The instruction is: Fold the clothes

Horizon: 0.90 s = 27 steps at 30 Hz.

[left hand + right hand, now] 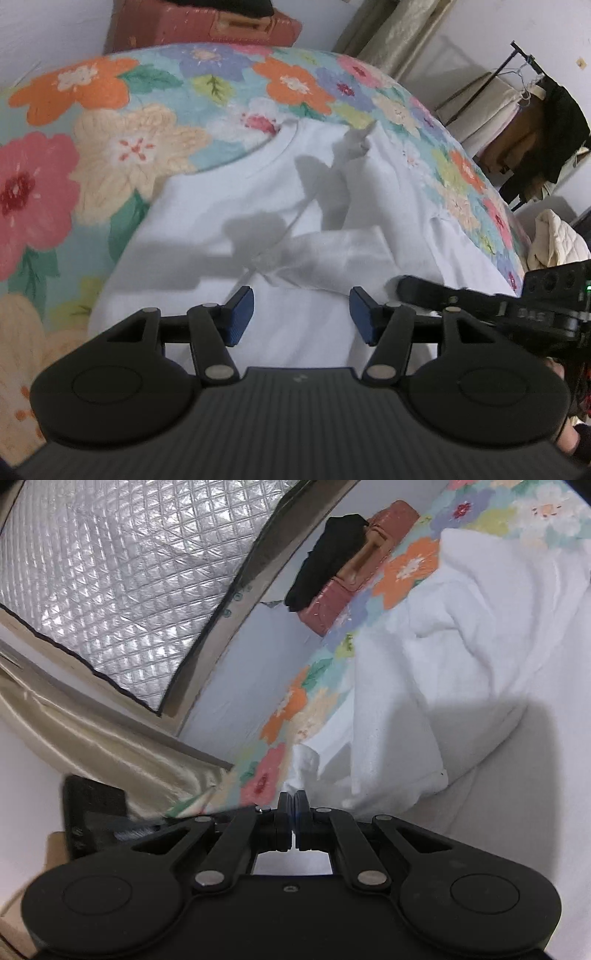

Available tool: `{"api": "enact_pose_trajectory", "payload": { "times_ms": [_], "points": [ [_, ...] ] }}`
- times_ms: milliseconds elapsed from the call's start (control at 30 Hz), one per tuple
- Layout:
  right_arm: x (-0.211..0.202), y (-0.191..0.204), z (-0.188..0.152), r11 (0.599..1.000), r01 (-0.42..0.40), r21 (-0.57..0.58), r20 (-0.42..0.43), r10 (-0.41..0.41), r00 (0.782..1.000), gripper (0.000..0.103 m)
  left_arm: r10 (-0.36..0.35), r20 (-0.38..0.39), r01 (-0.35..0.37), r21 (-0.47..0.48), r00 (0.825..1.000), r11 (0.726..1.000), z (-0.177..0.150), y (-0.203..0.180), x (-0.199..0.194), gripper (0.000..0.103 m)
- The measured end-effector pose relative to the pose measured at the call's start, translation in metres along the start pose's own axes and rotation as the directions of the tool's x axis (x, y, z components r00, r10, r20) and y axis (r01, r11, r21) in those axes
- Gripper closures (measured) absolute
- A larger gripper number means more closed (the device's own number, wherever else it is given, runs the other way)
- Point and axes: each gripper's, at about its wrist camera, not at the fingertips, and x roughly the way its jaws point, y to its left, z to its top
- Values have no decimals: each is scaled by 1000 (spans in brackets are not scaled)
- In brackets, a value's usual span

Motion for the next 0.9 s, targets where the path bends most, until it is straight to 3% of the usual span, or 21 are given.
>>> {"api": "enact_pose_trajectory", "payload": {
  "times_ms": [67,133,233,333,433,533,600,733,833,900],
  "points": [
    [-1,11,-1,999,4,-47,-14,-5,1000,99,-11,-2,11,-44,1000,999,0,6,2,43],
    [-3,24,-1,992,20,-122,-22,-23,999,99,1,-5,-2,-76,1000,997,0,13,-2,34],
    [-14,33,3,977,57,-205,-19,-62,998,99,71,8,-71,-31,997,997,-1,15,-8,34],
    [-17,29,4,980,92,-177,-18,-96,995,99,-19,14,20,-85,1000,996,0,20,-5,34],
    [-6,27,-5,982,106,-159,-53,-116,992,99,-114,-30,110,-129,993,986,-5,22,10,34],
    [8,33,-16,974,118,-193,-99,-139,985,99,-99,-46,92,-137,994,986,-15,28,19,33],
    [17,36,-21,967,138,-216,-120,-166,979,99,-88,-60,77,-164,994,983,-21,37,24,27],
    [35,44,-36,939,207,-274,-152,-255,955,99,-127,-57,115,-173,990,978,-27,54,26,26],
    [42,52,-44,922,235,-309,-156,-293,943,99,-172,-34,164,-161,985,973,-30,61,21,26],
    [48,59,-48,904,237,-357,-180,-316,932,98,-130,18,131,-94,991,987,-35,57,16,27]
  ]
}}
